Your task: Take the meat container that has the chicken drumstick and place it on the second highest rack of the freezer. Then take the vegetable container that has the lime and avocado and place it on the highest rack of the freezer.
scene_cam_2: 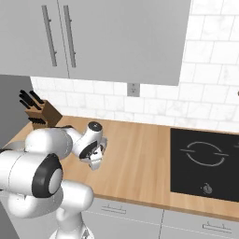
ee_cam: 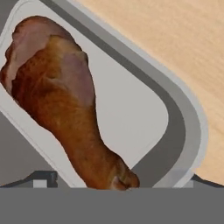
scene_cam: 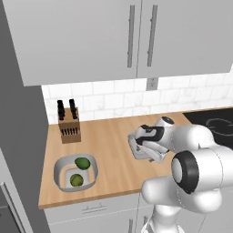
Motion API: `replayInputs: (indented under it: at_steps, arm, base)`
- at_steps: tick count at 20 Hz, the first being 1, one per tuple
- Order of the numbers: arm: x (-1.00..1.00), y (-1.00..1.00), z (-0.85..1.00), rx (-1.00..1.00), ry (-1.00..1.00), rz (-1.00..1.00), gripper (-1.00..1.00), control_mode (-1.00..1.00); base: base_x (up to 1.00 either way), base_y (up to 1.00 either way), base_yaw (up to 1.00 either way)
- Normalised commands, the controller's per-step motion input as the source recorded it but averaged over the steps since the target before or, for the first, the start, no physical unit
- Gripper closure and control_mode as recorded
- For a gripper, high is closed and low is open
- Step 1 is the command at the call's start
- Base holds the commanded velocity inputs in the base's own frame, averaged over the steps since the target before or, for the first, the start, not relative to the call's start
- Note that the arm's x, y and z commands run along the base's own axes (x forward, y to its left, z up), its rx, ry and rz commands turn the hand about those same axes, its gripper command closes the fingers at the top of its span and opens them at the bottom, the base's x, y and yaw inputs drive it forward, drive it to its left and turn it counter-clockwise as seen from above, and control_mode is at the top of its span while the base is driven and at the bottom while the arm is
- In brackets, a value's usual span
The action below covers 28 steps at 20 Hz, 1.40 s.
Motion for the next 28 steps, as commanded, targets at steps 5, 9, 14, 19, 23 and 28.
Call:
replayInputs:
  at_steps: [5, 9, 14, 19, 23, 28]
  arm:
    - [0.0, 0.0, -0.35, 0.0, 0.04, 0.0, -1.0, -1.0]
    - [0.0, 0.01, -0.39, 0.0, 0.0, 0.0, 1.0, -1.0]
    - [-0.01, 0.0, -0.26, 0.0, 0.0, 0.0, 1.0, -1.0]
    - [-0.11, 0.0, -0.07, 0.0, -0.02, 0.0, 1.0, -1.0]
    - [-0.07, 0.0, 0.0, 0.0, 0.0, -0.02, 1.0, -1.0]
    - [-0.22, 0.0, 0.36, 0.0, -0.12, -0.02, 1.0, -1.0]
  base:
    - [0.0, 0.0, 0.0]
    - [0.0, 0.0, 0.0]
    - [0.0, 0.0, 0.0]
    - [0.0, 0.0, 0.0]
    - [0.0, 0.0, 0.0]
    - [0.0, 0.0, 0.0]
